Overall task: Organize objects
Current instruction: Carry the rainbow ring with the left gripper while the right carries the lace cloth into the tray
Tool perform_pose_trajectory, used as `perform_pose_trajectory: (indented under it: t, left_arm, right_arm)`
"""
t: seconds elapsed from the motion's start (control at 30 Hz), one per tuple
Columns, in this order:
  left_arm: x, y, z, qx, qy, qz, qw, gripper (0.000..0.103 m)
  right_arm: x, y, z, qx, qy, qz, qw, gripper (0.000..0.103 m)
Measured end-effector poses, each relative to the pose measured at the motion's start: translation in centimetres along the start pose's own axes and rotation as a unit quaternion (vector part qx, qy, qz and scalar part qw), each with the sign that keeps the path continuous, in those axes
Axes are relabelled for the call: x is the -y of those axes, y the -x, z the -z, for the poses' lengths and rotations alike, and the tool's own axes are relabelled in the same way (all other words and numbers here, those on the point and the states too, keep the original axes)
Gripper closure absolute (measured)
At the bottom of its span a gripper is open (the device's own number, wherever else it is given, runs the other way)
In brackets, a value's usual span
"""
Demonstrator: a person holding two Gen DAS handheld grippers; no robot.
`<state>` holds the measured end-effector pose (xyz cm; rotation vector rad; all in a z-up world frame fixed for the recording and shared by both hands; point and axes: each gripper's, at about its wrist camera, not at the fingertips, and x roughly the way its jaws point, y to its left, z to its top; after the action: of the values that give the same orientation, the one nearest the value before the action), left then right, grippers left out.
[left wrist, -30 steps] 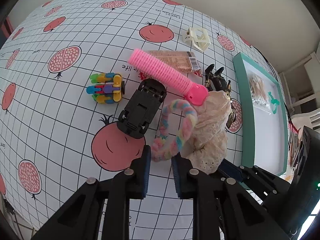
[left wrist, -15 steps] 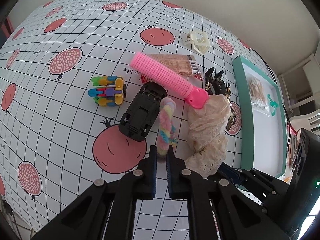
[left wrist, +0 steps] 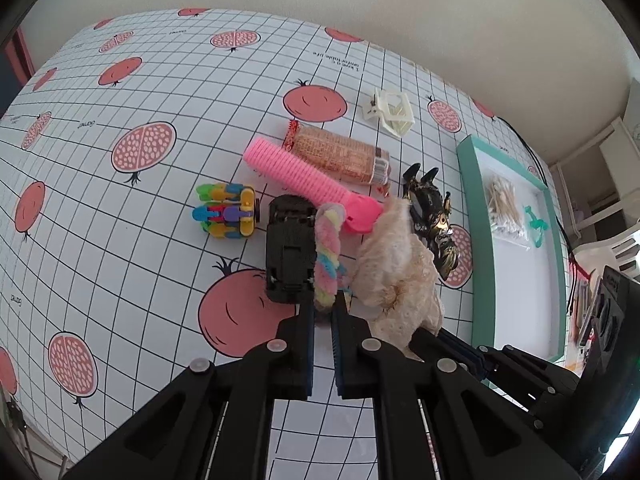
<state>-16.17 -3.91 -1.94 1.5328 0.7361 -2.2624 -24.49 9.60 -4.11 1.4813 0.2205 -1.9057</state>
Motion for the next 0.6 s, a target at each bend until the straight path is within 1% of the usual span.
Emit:
perform_pose_trajectory:
  t: [0.27,0.47,0.6]
  left_arm:
    - [0.3,1.8,-0.4,0.031,-0.003,0.005,0.9995,0.096]
    - [0.5,3.5,-0.6,0.058,-0.004,0.008,0.9983,0.096]
    - [0.7,4.8,-0.7,0.078,-0.005,0.009,0.9969,0.096]
  right_arm:
    - [-0.3,3.5,-0.7,0.050,0.003,-0.005,0.999,0.096]
    - [-0.3,6.9,-1.2,0.101,0.001,-0.010,0.995,0.096]
    - [-0.2,8.7,-1.6,0.125,-0.003,-0.011,0.992,0.096]
